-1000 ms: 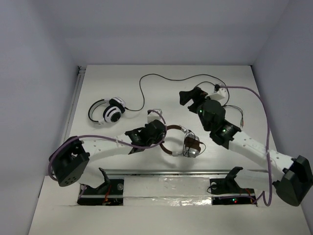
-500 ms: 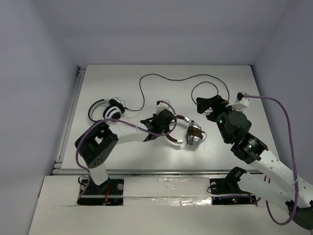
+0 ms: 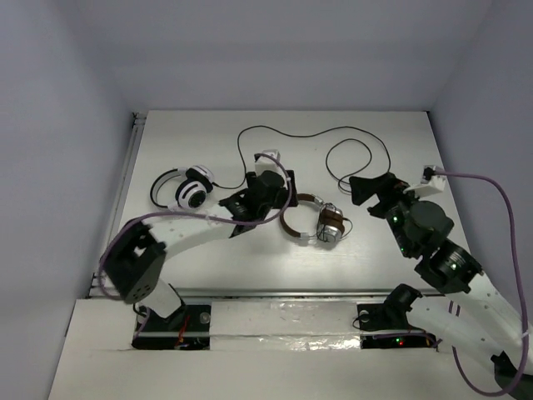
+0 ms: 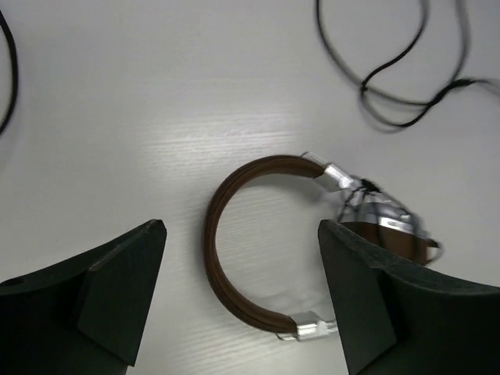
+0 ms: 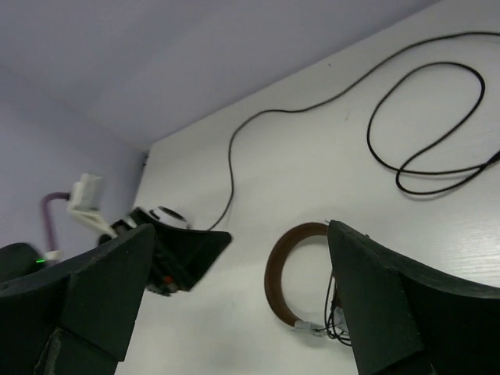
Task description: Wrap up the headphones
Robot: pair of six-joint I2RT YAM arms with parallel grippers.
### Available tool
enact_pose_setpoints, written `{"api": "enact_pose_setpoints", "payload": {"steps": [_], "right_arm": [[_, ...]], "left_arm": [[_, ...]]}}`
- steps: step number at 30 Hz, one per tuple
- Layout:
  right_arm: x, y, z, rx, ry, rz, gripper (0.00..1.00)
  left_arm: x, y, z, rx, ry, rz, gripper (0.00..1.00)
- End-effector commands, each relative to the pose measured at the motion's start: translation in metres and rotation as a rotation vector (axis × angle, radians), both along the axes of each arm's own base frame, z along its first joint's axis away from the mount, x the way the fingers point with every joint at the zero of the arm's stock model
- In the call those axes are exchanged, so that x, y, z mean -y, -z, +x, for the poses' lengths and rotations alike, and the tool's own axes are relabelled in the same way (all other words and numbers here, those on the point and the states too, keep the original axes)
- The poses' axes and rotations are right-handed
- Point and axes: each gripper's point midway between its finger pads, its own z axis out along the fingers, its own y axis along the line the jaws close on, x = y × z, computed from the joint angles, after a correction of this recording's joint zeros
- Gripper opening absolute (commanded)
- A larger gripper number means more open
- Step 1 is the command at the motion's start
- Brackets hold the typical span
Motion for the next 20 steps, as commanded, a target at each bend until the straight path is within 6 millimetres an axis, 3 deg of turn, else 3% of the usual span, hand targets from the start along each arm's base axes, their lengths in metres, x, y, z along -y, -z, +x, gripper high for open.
{"api": "enact_pose_setpoints", "payload": {"steps": [1,2,3,4,8,10,11,14,20], "right_arm": [[0.021,-0.049,-0.026,0.108,-0.019,0.042,0.97],[0.024,-0.055,-0.031,0.125,-0.024,0.054,0.95],[0.029,-0.063,-0.037,0.146,-0.028,0.068,0.93],[0.037,-0.069,-0.047,0.169,-0.032,0.084,0.91],[0.059,-0.086,-0.073,0.225,-0.03,0.139,0.86],[0.067,-0.086,-0.08,0.236,-0.019,0.151,0.92],[0.07,-0.085,-0.081,0.239,-0.006,0.155,0.99],[0.069,-0.077,-0.08,0.23,-0.009,0.157,1.0],[0.051,-0.058,-0.066,0.158,-0.028,0.151,1.0]], "left_arm": [[-0.024,-0.108,-0.016,0.184,-0.015,-0.184,0.78],[-0.03,-0.114,-0.023,0.191,-0.001,-0.198,0.82],[-0.034,-0.126,-0.03,0.21,0.015,-0.225,0.95],[-0.046,-0.155,-0.041,0.264,0.023,-0.275,0.99],[-0.079,-0.189,-0.067,0.322,0.024,-0.32,0.99],[-0.099,-0.21,-0.076,0.367,-0.001,-0.35,0.99],[-0.105,-0.21,-0.079,0.368,-0.008,-0.345,0.99],[-0.116,-0.219,-0.09,0.406,0.004,-0.377,0.99],[-0.116,-0.197,-0.091,0.351,0.006,-0.332,0.99]]}}
